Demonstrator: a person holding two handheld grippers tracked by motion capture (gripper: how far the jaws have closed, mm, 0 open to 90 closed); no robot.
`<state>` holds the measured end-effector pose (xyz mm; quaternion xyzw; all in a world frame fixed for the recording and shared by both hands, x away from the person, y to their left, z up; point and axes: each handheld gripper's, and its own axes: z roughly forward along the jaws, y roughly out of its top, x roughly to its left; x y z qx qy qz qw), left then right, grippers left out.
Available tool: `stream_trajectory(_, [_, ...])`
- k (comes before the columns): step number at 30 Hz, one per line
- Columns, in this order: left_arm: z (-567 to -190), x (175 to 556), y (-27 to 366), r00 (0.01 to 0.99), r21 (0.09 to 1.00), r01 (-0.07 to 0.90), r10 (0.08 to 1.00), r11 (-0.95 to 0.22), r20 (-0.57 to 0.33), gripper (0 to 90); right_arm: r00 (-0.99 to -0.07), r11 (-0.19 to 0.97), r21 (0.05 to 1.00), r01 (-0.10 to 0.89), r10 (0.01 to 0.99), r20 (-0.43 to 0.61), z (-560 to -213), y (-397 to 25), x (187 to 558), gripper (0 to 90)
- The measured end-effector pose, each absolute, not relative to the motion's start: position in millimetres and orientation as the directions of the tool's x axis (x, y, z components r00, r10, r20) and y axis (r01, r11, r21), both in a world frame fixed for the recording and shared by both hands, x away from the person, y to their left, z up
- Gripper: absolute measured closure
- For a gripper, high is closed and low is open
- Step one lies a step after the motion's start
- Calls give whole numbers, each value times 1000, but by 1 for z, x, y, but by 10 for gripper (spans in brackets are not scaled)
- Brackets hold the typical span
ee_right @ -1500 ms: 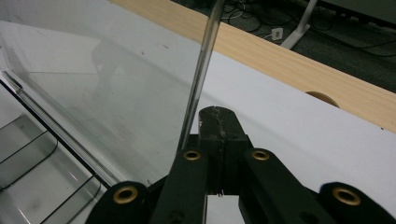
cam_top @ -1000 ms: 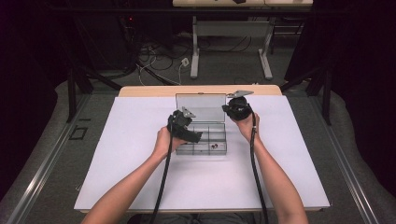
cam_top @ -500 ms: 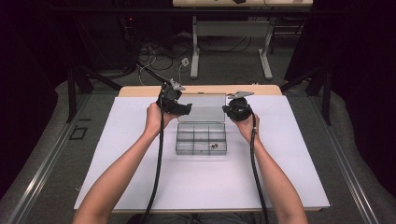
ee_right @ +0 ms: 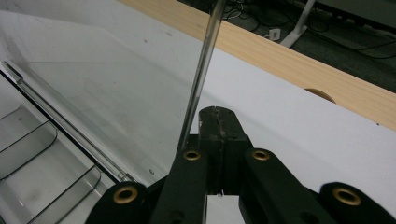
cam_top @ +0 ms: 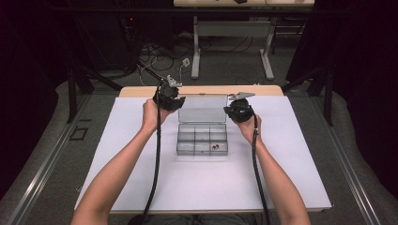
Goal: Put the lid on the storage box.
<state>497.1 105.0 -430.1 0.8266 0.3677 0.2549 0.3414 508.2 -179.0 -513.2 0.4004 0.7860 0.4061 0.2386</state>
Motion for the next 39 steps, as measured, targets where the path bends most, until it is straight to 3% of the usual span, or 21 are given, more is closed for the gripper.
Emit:
stream_trajectory(15, [-432,494,109,600,770,425,785,-476,154,727,-579,392,817,422,810,-90,-497,-192,496,868])
stream_trajectory(27, [-430,493,112,618,760,418,769,-497,163,732,-613,413,814,409,785,-90,-461,-198,479,763])
stream_trajectory(32, [-431,493,111,614,765,421,774,-488,155,732,-625,417,811,410,776,-83,-447,-188,484,719])
stream_trajectory(39, [-430,492,112,622,759,423,767,-495,153,732,-620,408,805,430,782,-66,-437,-178,499,723])
